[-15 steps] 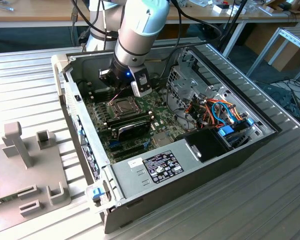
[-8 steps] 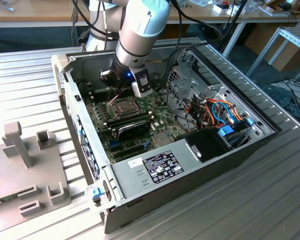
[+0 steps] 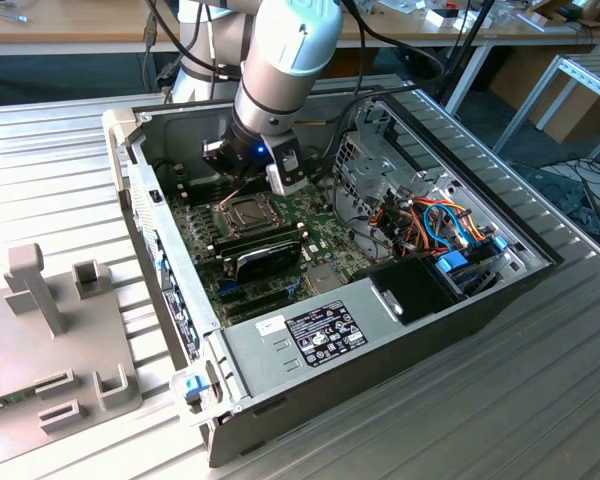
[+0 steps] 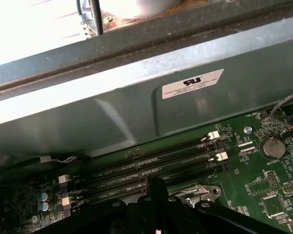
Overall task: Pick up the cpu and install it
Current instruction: 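Install the first cpu locking lever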
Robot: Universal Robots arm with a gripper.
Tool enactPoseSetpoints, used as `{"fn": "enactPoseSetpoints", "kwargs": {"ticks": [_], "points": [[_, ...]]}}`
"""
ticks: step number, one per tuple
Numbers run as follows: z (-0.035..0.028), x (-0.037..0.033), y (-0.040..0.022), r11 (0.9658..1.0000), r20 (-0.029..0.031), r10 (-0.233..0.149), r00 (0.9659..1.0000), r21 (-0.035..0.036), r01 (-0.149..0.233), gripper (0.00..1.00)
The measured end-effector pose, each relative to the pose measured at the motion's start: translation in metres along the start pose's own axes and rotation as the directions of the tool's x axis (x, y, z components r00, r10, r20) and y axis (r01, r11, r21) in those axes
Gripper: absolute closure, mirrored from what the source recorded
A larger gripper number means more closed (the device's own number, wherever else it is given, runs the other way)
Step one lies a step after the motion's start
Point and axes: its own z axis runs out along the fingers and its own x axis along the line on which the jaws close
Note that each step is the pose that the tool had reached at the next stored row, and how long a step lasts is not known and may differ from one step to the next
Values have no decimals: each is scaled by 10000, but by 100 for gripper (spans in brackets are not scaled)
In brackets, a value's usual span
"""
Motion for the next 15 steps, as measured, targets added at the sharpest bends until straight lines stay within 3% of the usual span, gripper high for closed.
{"fn": "enactPoseSetpoints", "kwargs": {"ticks": [4, 15], "points": [[9, -44, 10, 10000, 0, 1, 10000, 1, -1, 89], [47, -78, 7, 10000, 1, 2, 10000, 0, -2, 89]]}}
